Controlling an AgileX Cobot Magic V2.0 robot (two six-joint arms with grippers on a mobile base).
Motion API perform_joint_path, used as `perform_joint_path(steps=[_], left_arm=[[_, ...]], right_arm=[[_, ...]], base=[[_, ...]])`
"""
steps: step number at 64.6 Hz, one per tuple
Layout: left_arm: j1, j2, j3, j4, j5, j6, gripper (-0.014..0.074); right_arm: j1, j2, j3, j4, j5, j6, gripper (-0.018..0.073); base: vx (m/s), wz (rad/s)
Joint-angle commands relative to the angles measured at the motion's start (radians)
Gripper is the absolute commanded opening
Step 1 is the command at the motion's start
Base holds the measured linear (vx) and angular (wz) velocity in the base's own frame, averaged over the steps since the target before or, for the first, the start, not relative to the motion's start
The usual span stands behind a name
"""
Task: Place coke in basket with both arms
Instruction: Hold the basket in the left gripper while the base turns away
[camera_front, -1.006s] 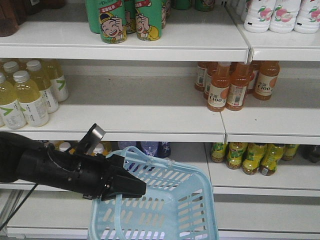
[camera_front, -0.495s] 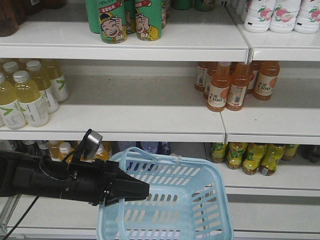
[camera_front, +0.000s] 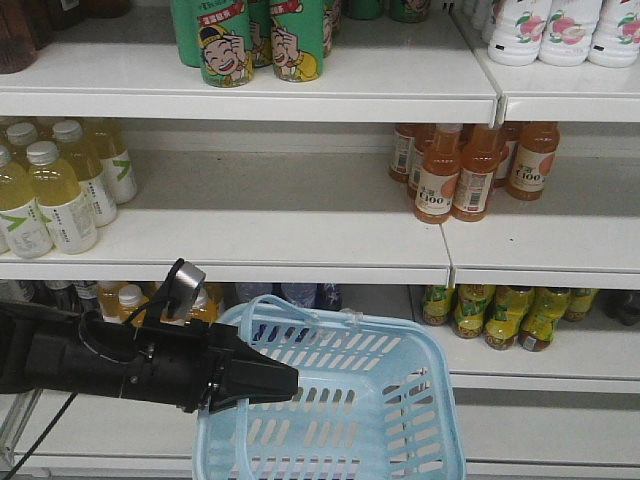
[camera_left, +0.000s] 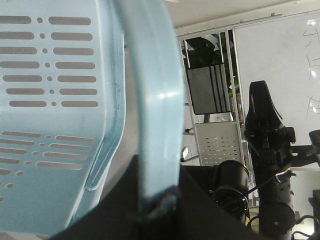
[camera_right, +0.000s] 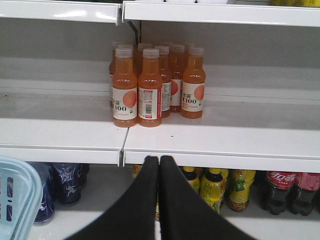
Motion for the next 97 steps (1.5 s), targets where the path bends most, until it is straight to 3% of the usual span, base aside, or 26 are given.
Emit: perform_joint_path(steps=[1, 47, 97], left_arm=[[-0.004, -0.045, -0.019, -0.063, 0.082, 0.010, -0.0008], [-0.004, -0.045, -0.019, -0.063, 0.077, 0.010, -0.0008], [-0.004, -0.045, -0.019, -0.063, 0.074, 0.010, -0.0008]], right_arm=[[-0.003, -0.014, 0.011, -0.002, -0.078, -0.004, -0.0010], [-0.003, -0.014, 0.011, -0.002, -0.078, -0.004, -0.0010], [-0.003, -0.014, 0.011, -0.002, -0.078, -0.004, -0.0010]], base=[[0.00, 0.00], [-0.02, -0.08], [-0.05, -0.52]])
